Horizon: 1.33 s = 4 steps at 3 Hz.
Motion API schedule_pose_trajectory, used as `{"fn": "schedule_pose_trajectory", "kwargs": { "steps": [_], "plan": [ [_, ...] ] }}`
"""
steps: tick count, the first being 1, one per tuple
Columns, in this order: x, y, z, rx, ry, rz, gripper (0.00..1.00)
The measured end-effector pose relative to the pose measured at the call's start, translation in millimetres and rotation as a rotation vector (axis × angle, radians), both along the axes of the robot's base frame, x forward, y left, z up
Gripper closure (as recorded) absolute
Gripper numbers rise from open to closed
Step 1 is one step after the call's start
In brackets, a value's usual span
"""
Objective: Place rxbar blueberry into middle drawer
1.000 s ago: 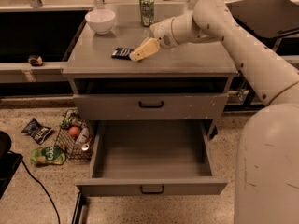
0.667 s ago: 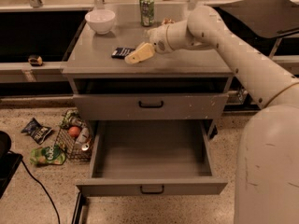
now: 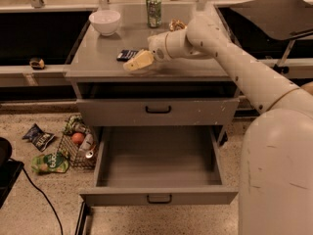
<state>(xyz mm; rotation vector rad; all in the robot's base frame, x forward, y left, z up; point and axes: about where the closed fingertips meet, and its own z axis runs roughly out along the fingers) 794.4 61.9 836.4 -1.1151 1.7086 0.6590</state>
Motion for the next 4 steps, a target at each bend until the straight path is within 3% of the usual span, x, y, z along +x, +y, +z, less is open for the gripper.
{"fn": "schedule_pose_trajectory", "kwargs": {
  "steps": [2, 4],
  "plan": [
    [5, 8, -8, 0.007, 0.005, 0.007, 0.42],
    [6, 2, 3, 0.005, -0.034, -0.013, 0.88]
  ]
}}
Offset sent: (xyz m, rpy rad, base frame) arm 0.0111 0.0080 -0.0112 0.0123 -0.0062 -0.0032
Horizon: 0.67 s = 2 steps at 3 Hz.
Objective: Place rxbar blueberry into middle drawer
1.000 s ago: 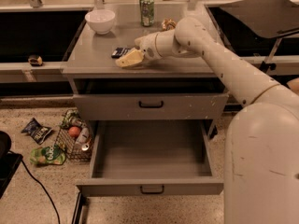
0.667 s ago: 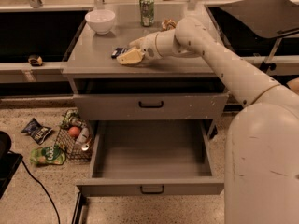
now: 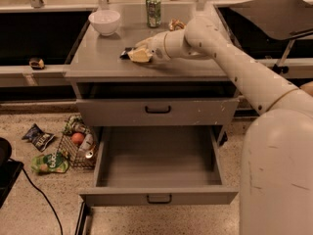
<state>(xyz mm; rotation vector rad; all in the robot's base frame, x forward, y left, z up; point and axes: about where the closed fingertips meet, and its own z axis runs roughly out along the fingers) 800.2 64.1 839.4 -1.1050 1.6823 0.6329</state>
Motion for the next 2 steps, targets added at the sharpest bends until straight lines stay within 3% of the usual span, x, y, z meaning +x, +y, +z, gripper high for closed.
{"fn": "schedule_pose_trajectory", "kwargs": {
  "steps": [1, 2],
  "plan": [
    [-5, -8, 20, 0.012, -0.043, -0.006, 1.0],
    [-21, -13, 49, 0.031, -0.086, 0.012, 1.0]
  ]
}}
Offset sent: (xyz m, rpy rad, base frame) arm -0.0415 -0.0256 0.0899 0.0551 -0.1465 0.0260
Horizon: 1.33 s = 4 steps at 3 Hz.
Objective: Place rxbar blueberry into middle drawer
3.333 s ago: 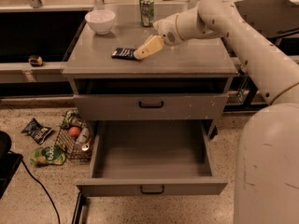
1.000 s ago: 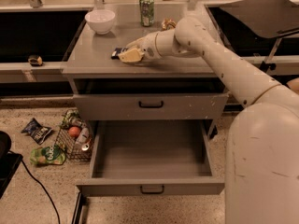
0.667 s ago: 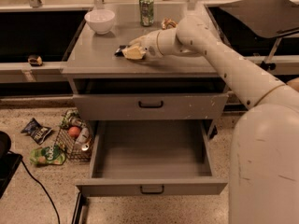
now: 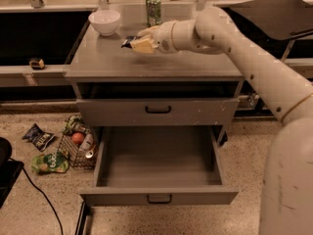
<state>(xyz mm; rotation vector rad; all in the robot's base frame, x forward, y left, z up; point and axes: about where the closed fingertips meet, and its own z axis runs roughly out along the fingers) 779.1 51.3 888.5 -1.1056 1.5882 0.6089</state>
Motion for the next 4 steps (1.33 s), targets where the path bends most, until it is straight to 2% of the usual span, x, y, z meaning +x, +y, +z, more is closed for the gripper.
{"fn": "schedule_pose_trajectory", "kwargs": {
  "steps": [1, 2, 3, 4],
  "plan": [
    [-34, 4, 21, 0.024, 0.02, 0.069, 1.0],
    [-84, 22, 13, 0.117, 0.124, 0.214, 1.0],
    [-84, 22, 13, 0.117, 0.124, 0.215, 1.0],
    [-114, 37, 10, 0.039, 0.124, 0.272, 1.0]
  ]
}}
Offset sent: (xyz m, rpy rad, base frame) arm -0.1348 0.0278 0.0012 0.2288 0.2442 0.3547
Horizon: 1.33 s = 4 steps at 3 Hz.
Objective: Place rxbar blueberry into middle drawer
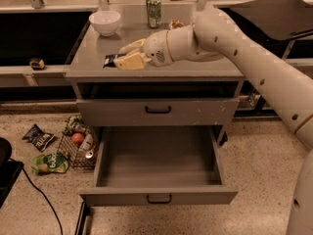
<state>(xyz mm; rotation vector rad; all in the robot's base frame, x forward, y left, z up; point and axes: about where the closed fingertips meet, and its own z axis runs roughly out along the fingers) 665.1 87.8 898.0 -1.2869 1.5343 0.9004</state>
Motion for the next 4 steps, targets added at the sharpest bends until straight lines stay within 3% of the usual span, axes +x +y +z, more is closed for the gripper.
{"fn": "schedule_pose_trajectory", "kwargs": {
  "steps": [1, 2, 3, 4],
  "plan": [
    [-49, 2, 2, -0.065, 0.001, 0.012, 1.0],
    [-92, -10, -21, -0.054, 0.052, -0.046, 1.0],
    [-110, -14, -58, -0.086, 0.105, -0.047, 1.0],
    [-111, -13, -58, -0.087, 0.105, -0.044, 1.0]
  ]
}}
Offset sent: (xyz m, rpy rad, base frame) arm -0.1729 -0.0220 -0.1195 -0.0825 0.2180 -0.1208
